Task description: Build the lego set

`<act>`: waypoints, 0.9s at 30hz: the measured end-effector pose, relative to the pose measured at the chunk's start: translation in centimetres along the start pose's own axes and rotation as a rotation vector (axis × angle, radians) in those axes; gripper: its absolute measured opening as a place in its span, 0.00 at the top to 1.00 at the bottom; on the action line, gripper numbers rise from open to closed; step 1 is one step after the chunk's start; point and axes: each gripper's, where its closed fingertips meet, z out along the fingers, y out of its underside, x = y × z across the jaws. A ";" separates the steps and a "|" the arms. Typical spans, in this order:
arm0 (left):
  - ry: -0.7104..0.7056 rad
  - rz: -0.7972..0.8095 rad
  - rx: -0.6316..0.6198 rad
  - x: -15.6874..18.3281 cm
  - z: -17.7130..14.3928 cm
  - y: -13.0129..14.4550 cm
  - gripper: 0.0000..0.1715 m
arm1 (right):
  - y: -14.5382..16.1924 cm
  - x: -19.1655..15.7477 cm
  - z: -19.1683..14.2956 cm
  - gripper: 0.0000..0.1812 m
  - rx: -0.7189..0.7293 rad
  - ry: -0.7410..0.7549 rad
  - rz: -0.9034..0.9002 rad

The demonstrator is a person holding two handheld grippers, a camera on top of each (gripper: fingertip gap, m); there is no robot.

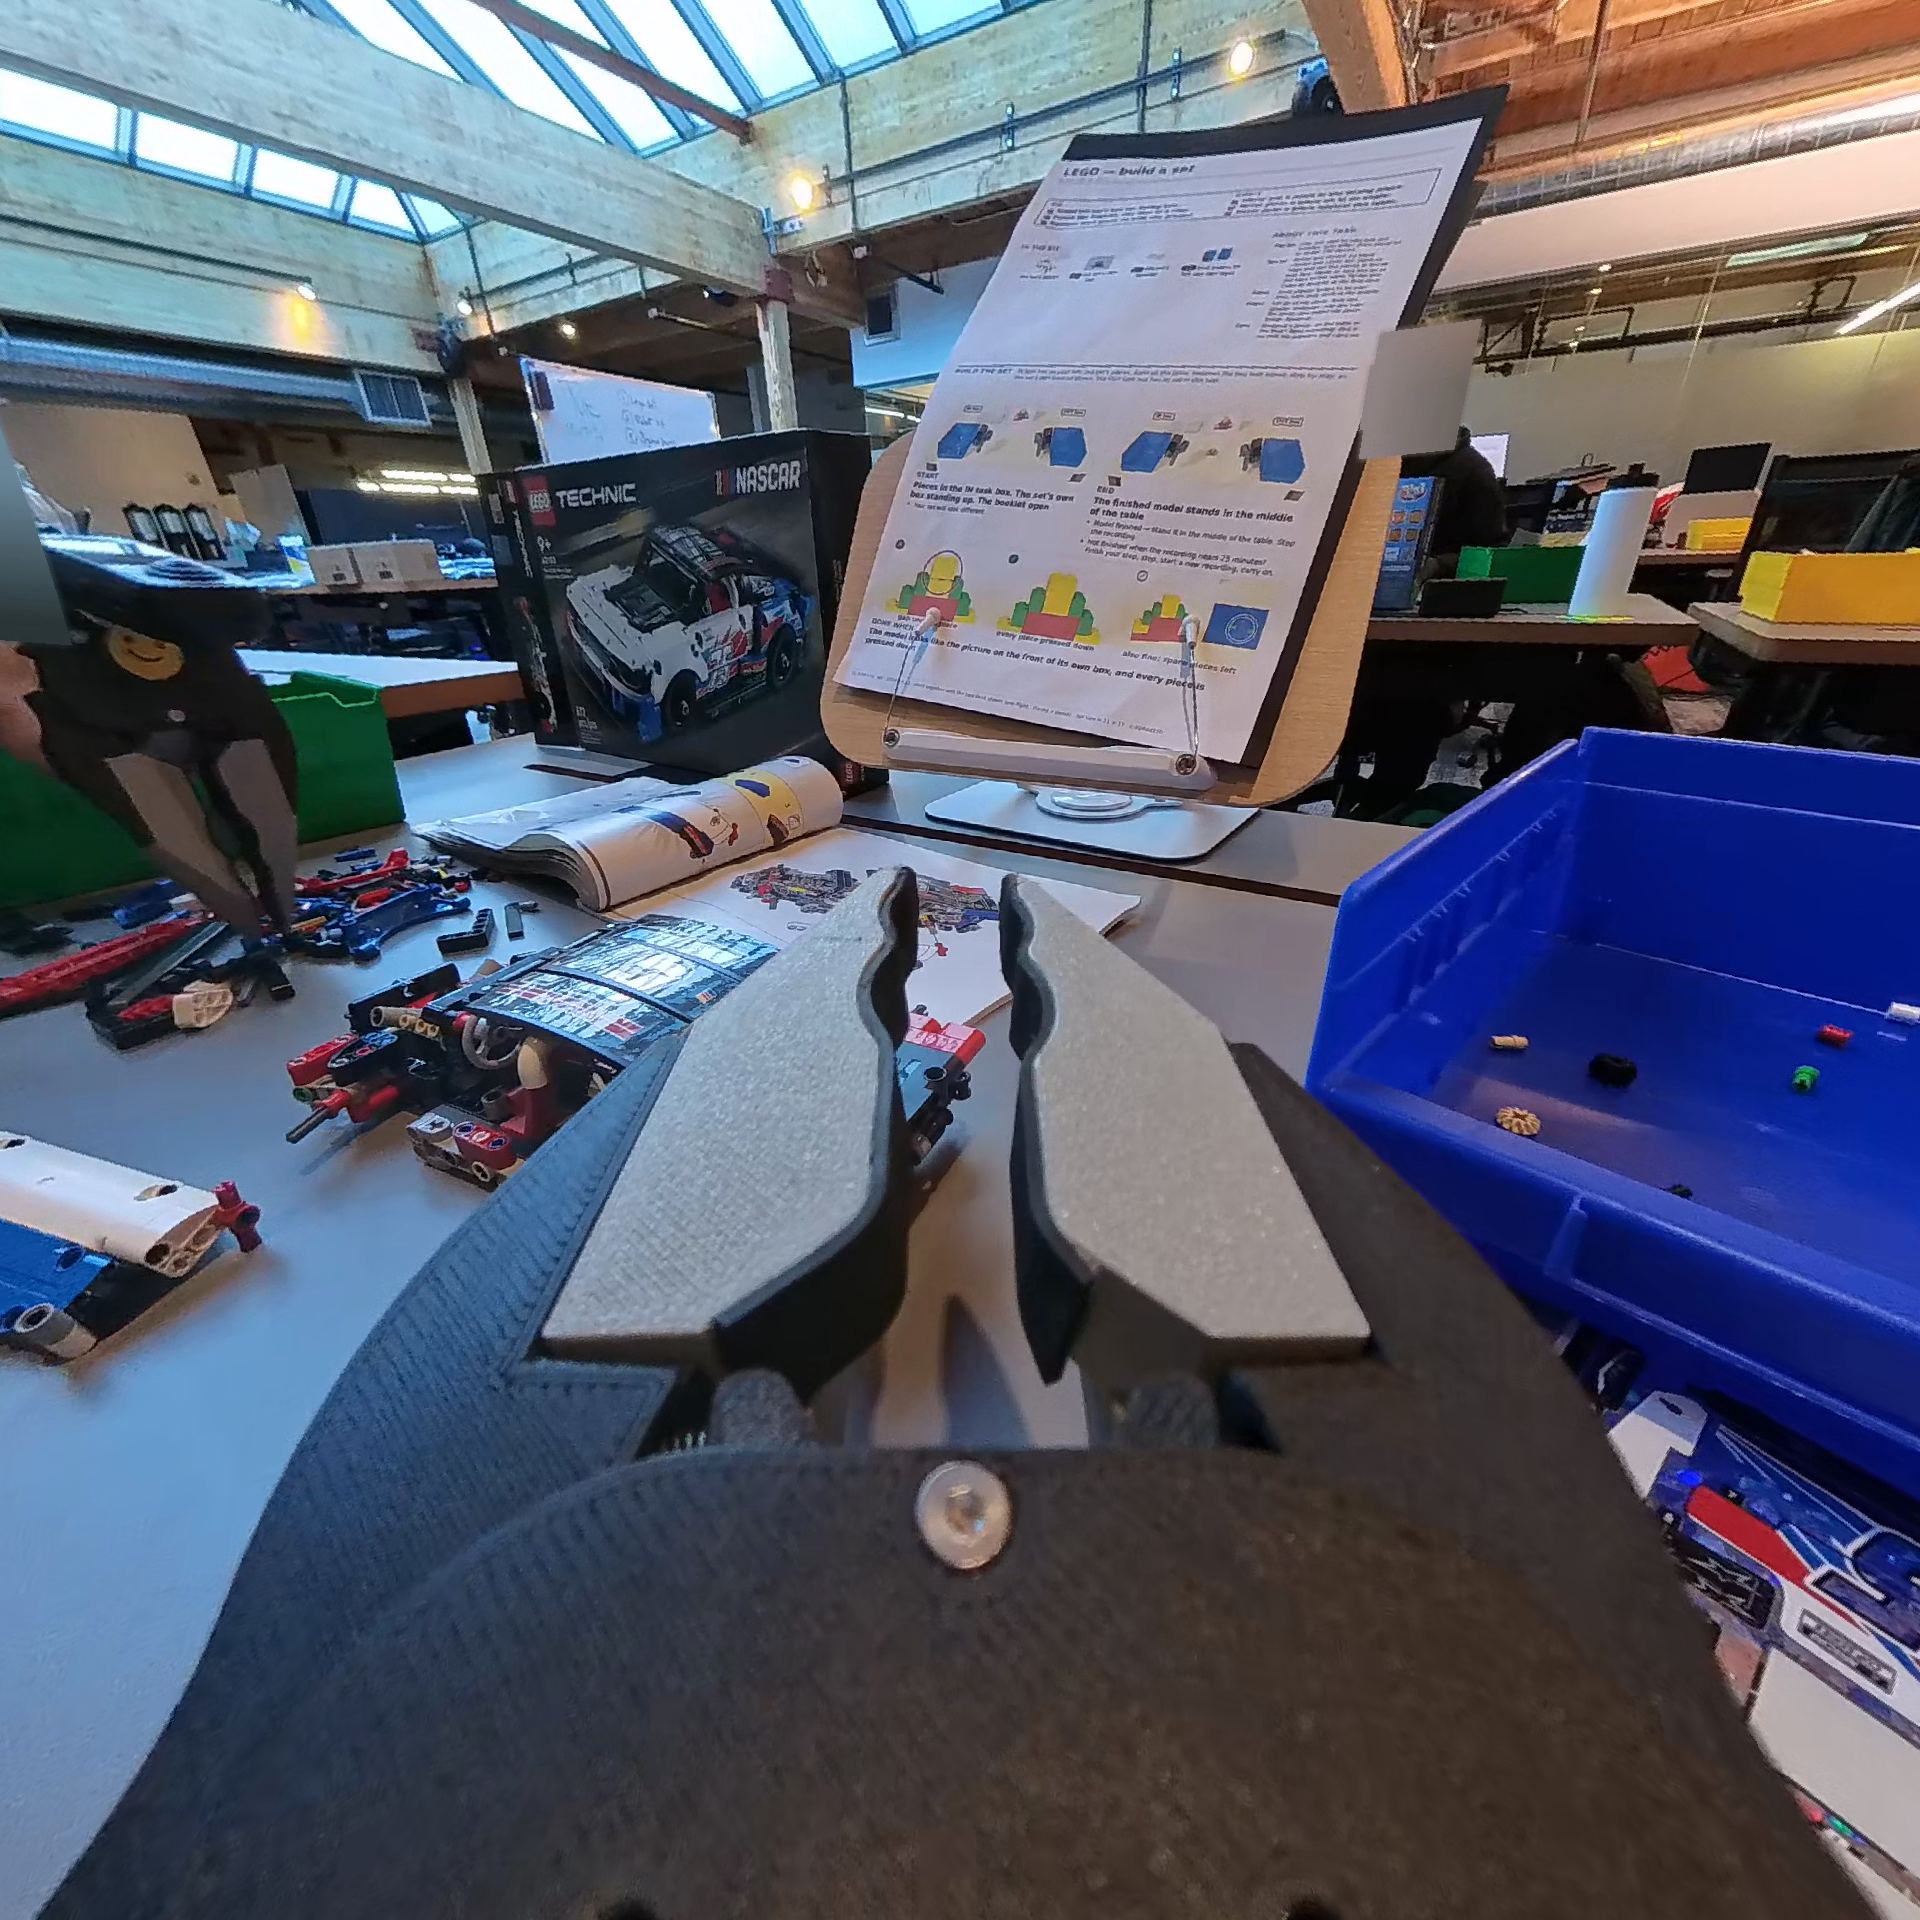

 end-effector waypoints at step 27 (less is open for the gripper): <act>-0.149 -0.018 0.176 0.2 -3.5 -3.6 1.00 | -0.1 -0.4 0.1 0.92 0.003 -0.016 -0.016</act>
